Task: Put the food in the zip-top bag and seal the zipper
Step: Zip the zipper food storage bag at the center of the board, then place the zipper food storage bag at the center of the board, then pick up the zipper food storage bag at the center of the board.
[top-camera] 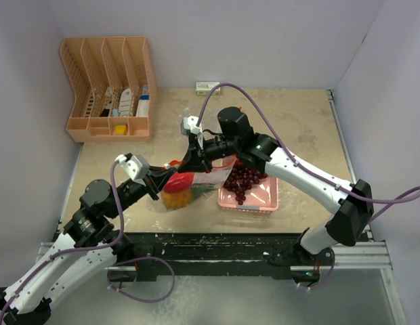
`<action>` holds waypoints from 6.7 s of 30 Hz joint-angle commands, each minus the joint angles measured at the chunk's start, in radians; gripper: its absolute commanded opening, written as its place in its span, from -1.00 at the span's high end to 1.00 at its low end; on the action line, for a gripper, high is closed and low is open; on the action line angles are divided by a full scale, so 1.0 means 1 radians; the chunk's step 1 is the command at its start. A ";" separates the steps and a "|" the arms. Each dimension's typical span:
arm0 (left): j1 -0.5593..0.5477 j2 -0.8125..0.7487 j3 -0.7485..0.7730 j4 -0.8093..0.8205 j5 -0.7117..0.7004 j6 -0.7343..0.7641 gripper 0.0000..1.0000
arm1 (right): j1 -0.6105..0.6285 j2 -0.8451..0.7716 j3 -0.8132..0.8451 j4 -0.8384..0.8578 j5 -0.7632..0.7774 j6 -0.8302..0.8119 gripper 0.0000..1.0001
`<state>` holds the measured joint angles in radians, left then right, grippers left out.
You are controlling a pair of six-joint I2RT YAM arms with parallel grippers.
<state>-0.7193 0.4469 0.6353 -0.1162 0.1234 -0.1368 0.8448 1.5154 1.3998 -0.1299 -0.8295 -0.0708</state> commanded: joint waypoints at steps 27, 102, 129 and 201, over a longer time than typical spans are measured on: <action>0.005 0.232 0.310 -0.289 0.195 -0.008 1.00 | 0.000 -0.155 -0.065 0.194 0.001 -0.133 -0.14; 0.005 0.064 0.371 -0.423 -0.099 -0.012 1.00 | -0.083 -0.127 -0.115 -0.025 0.159 -0.120 1.00; 0.004 0.023 0.449 -0.548 -0.361 -0.019 1.00 | -0.210 -0.222 -0.248 0.134 0.444 0.013 -0.06; 0.005 0.203 0.286 -0.201 -0.645 -0.018 -0.99 | -0.630 0.765 0.438 -0.019 0.646 0.601 -0.22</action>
<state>-0.7155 0.6598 0.9012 -0.3588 -0.5041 -0.1719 0.2108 2.2917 1.7935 -0.1768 -0.1894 0.5316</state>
